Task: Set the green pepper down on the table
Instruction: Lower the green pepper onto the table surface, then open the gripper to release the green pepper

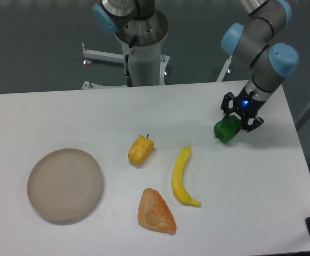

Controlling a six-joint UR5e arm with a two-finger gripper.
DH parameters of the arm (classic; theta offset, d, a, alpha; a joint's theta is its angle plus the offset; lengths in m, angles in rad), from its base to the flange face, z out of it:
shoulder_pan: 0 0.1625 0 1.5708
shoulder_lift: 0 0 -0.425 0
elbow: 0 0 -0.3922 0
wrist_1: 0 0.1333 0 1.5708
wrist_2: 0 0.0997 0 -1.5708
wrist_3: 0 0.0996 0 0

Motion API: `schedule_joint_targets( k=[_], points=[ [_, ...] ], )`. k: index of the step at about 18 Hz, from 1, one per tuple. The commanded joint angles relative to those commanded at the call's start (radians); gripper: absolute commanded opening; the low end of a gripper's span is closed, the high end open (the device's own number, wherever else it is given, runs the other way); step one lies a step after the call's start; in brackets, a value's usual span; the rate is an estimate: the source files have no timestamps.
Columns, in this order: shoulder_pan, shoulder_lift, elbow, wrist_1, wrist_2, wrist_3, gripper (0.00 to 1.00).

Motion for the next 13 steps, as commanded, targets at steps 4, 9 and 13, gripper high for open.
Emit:
schedule_joint_targets(
  k=[4,9,13],
  points=[
    [0.0,-0.002,0.003,0.0,0.003,0.0,0.62],
    [0.0,-0.006,0.005,0.0,0.006,0.0,0.83],
    [0.0,-0.005,0.012,0.002,0.012,0.0,0.97]
  ],
)
